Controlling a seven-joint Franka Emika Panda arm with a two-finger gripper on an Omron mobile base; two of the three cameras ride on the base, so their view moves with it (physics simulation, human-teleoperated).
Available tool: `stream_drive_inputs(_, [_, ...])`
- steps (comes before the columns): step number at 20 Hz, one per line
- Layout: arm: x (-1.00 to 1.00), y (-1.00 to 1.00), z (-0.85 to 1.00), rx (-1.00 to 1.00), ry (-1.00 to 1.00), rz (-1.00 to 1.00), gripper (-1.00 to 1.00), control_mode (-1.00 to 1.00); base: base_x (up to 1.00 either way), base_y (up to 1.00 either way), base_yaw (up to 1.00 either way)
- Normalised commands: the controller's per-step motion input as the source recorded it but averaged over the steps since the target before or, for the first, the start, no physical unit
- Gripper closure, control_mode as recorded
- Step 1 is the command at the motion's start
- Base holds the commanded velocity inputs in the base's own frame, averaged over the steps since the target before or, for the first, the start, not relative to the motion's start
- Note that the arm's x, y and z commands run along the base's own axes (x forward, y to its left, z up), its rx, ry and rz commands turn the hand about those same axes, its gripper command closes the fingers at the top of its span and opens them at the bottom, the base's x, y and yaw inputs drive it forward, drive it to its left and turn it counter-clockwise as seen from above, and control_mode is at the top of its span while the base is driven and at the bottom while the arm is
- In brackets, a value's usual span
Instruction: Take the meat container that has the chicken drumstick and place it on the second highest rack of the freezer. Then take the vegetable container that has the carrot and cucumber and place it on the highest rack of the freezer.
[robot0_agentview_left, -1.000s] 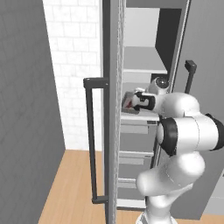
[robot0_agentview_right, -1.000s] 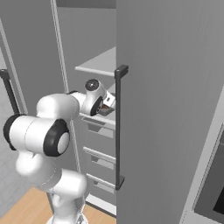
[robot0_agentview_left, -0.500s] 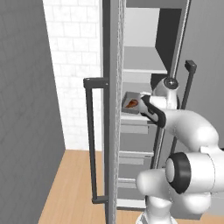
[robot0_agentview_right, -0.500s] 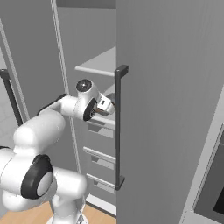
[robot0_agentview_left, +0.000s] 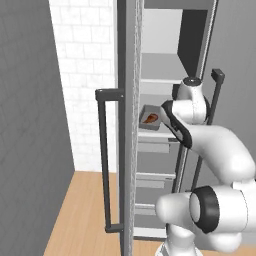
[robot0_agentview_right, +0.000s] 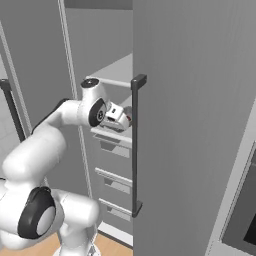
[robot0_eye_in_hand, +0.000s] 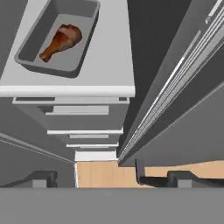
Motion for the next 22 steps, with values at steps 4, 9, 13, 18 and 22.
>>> stream_drive_inputs(4, [-0.64,-0.18,0.06,0.00,0.07,0.02,-1.00,-1.00,0.00,0.00,0.00])
stream_drive_inputs(9, [-0.77,-0.02,-0.03,0.02,0.00,0.10,-1.00,-1.00,0.00,0.00,0.00])
stream_drive_inputs(13, [-0.87,0.00,-0.12,0.00,-0.01,0.21,-1.00,-1.00,0.00,0.00,0.00])
stream_drive_inputs(18, [-0.68,0.00,-0.14,0.00,0.00,0.21,-1.00,-1.00,0.00,0.00,0.00])
stream_drive_inputs(22, [-0.49,0.02,-0.07,0.00,0.00,0.17,-1.00,-1.00,0.00,0.00,0.00])
